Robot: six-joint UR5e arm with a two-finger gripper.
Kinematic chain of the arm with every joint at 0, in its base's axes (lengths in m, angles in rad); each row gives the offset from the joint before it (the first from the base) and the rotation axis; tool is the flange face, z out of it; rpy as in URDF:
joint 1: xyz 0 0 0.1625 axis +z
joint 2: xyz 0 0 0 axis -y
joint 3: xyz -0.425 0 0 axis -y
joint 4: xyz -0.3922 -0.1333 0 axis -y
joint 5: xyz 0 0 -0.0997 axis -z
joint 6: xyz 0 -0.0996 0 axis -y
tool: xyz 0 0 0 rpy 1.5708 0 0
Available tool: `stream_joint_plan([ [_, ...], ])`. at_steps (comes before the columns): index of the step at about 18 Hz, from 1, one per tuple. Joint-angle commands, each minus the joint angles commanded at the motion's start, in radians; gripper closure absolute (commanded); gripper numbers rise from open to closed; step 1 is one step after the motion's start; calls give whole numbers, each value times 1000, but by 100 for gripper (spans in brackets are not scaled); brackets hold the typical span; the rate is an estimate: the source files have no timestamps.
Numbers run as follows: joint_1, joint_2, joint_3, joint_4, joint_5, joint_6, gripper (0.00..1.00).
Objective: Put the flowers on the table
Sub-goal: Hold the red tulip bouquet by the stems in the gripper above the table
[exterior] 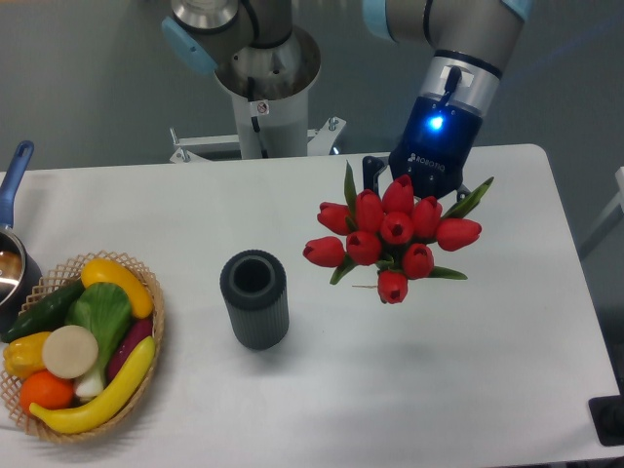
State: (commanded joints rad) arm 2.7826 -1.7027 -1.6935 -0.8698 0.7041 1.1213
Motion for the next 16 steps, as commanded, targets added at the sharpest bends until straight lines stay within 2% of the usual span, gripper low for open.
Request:
stream_joint_plan([
  [11,-2,12,-9,-2,43,-2,60],
  [16,-11,15,-6,0,152,-2,60],
])
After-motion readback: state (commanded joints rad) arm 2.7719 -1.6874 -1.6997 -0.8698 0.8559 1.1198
